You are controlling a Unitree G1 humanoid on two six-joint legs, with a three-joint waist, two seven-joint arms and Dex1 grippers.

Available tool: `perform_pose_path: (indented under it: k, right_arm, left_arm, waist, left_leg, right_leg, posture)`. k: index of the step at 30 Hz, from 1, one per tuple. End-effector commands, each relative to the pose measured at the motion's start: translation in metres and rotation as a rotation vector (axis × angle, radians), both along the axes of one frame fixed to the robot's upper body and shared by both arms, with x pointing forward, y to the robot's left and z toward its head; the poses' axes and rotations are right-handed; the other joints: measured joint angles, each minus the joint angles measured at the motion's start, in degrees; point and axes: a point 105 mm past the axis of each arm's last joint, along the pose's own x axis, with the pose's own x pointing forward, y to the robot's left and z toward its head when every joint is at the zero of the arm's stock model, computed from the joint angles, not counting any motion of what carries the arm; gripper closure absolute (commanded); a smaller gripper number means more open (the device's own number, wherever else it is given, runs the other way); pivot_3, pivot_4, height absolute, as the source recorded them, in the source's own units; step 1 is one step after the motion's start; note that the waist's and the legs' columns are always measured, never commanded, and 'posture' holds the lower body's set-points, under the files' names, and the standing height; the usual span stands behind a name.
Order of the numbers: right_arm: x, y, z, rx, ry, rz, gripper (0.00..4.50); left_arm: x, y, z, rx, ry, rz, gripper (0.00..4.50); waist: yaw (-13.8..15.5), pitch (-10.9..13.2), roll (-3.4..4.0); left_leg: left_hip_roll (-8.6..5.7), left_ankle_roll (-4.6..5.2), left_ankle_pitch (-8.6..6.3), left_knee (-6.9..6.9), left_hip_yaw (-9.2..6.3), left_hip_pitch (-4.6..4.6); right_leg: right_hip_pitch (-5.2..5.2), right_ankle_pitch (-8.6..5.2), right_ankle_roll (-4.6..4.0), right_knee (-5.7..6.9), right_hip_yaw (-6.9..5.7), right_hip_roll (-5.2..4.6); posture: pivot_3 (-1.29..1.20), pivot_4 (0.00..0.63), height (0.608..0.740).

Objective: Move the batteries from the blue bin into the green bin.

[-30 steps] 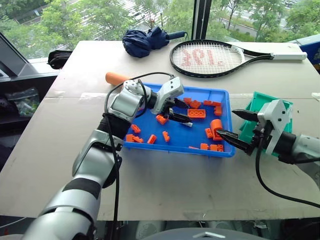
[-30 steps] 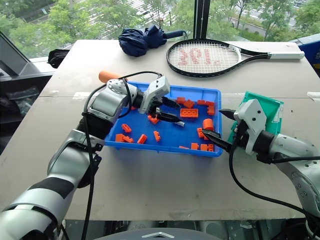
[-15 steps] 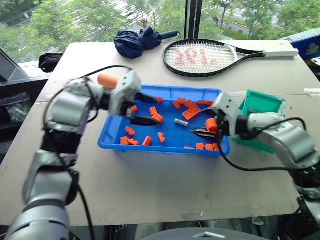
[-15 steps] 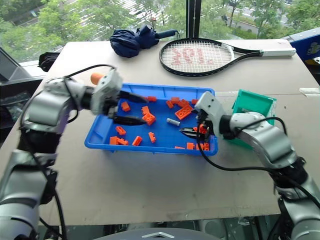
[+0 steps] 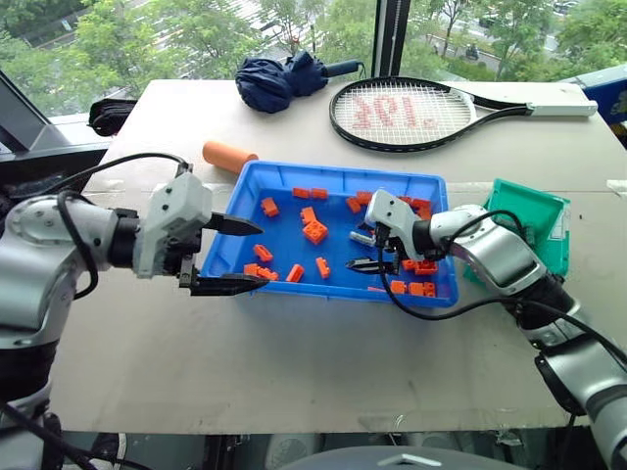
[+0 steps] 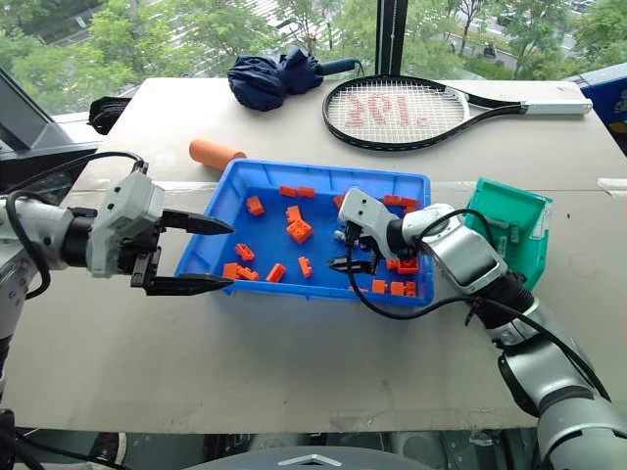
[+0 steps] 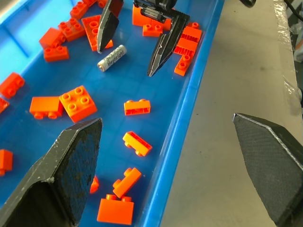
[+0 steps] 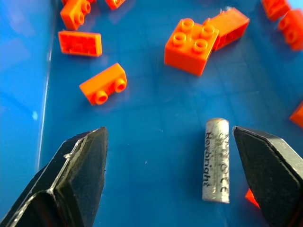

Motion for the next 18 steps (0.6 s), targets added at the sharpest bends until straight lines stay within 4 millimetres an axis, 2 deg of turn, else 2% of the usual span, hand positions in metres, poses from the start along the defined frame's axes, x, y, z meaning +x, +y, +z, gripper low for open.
perform_pose_path:
  k: [1, 6, 7, 10, 13, 14, 15, 17, 18]
  right_arm:
    - [0.009, 0.003, 0.003, -0.038, -0.015, -0.033, 1.54]
    - [0.007, 0.001, -0.002, -0.078, 0.065, -0.037, 4.11]
    - [0.007, 0.002, 0.000, -0.074, 0.062, -0.036, 4.48]
    - [0.008, 0.001, 0.005, -0.071, 0.028, -0.033, 4.48]
    - [0.005, -0.001, 0.024, -0.026, -0.034, -0.035, 4.48]
    - [0.003, -0.001, 0.033, 0.000, -0.062, -0.034, 4.48]
    - [0.000, -0.006, 0.051, 0.066, -0.096, -0.053, 4.48]
    - [-0.009, -0.023, 0.080, 0.166, -0.148, -0.115, 4.48]
    - [-0.012, -0.028, 0.087, 0.189, -0.162, -0.136, 4.48]
  left_arm:
    - [-0.004, -0.001, 0.014, -0.002, -0.060, 0.019, 0.00]
    - [-0.002, -0.002, 0.016, -0.001, -0.062, 0.024, 0.00]
    - [-0.002, -0.003, 0.016, -0.002, -0.063, 0.023, 0.00]
    - [0.000, -0.006, 0.018, -0.009, -0.069, 0.009, 0.00]
    - [0.002, -0.013, 0.022, -0.031, -0.086, -0.019, 0.00]
    - [0.003, -0.015, 0.024, -0.040, -0.094, -0.025, 0.00]
    - [0.003, -0.022, 0.028, -0.074, -0.105, -0.042, 0.00]
    - [0.004, -0.033, 0.035, -0.137, -0.123, -0.075, 0.00]
    - [0.004, -0.037, 0.037, -0.154, -0.127, -0.084, 0.00]
  waist:
    - [0.0, 0.0, 0.00]
    - [0.0, 0.0, 0.00]
    - [0.0, 0.0, 0.00]
    - [0.0, 0.0, 0.00]
    - [0.2, 0.0, 0.00]
    - [0.2, 0.0, 0.00]
    - [0.2, 0.0, 0.00]
    - [0.5, 0.0, 0.01]
    - [0.5, 0.0, 0.01]
  left_leg:
    - [0.00, -0.01, 0.01, 0.00, 0.00, 0.00]
    - [-0.01, -0.13, 0.07, 0.00, 0.00, 0.00]
    - [-0.01, -0.13, 0.07, -0.01, 0.00, 0.00]
    - [-0.01, -0.12, 0.07, -0.01, 0.01, 0.01]
    - [-0.01, -0.11, 0.06, -0.01, -0.01, -0.02]
    - [-0.01, -0.11, 0.06, -0.01, -0.01, -0.02]
    - [-0.02, -0.10, 0.06, -0.01, -0.01, -0.03]
    - [-0.01, -0.11, 0.06, -0.01, -0.03, -0.08]
    - [-0.02, -0.10, 0.06, -0.01, -0.04, -0.09]
  right_leg:
    - [0.00, 0.00, 0.00, 0.00, 0.00, 0.00]
    - [0.00, 0.00, 0.00, -0.01, 0.00, 0.00]
    - [0.00, 0.00, 0.00, -0.01, 0.00, 0.00]
    - [0.00, 0.00, 0.00, -0.01, 0.01, 0.00]
    - [0.00, 0.00, 0.00, -0.02, -0.02, -0.01]
    - [0.00, 0.00, 0.00, -0.02, -0.03, -0.01]
    - [0.00, 0.00, 0.00, -0.03, -0.02, -0.01]
    - [-0.01, 0.00, 0.00, -0.04, -0.05, -0.05]
    - [0.00, 0.00, 0.00, -0.06, -0.05, -0.05]
  posture:
    - [0.00, 0.150, 0.740]
    - [0.00, 0.150, 0.740]
    - [0.00, 0.150, 0.740]
    - [0.00, 0.150, 0.740]
    - [0.00, 0.150, 0.740]
    - [0.00, 0.150, 0.740]
    - [0.00, 0.150, 0.740]
    - [0.00, 0.150, 0.740]
    - [0.00, 0.150, 0.740]
